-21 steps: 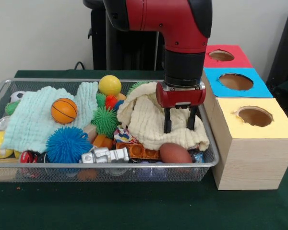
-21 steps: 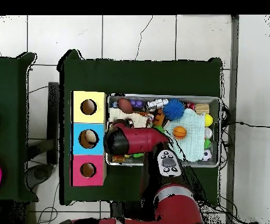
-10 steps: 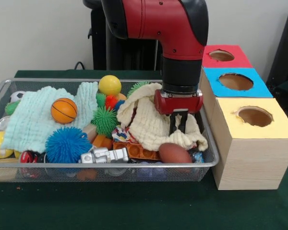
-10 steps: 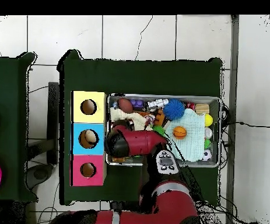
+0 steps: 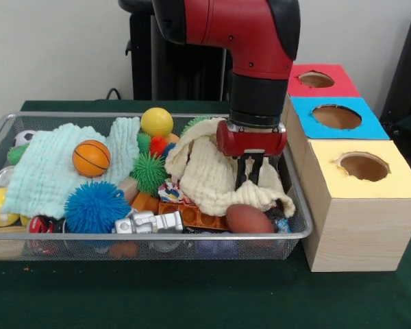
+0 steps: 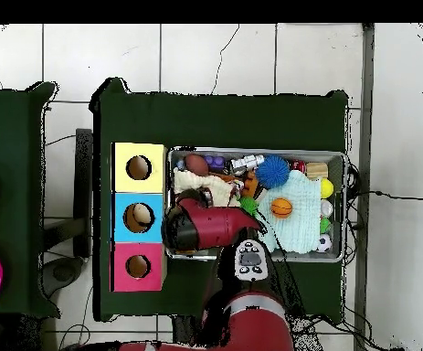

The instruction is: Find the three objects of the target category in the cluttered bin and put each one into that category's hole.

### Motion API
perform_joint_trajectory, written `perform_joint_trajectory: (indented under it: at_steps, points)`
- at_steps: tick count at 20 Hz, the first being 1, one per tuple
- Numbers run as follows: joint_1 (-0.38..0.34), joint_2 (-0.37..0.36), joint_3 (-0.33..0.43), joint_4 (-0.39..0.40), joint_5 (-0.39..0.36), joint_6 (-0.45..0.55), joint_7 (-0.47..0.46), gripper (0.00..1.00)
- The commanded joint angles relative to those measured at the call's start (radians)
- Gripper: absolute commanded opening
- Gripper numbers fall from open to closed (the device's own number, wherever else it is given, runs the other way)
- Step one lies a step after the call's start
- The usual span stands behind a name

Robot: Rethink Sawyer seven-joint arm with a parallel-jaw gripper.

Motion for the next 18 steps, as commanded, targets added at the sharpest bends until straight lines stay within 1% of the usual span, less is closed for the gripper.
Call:
perform_joint_trajectory:
  at_steps: [1,2,4,7,12,15,18]
  points:
    - [0.058,-0.147,-0.182,0.034,0.015,0.246,0.127,0.0]
    - [0.072,-0.163,-0.21,0.028,0.014,0.267,0.128,0.0]
    - [0.078,-0.178,-0.227,0.018,0.009,0.293,0.124,0.0]
    - [0.072,-0.183,-0.232,0.012,0.001,0.303,0.126,0.0]
    - [0.041,-0.174,-0.218,0.048,-0.001,0.293,0.136,0.0]
    - [0.025,-0.168,-0.219,0.07,-0.006,0.257,0.142,0.0]
    - [-0.011,-0.159,-0.197,0.083,-0.012,0.229,0.131,0.0]
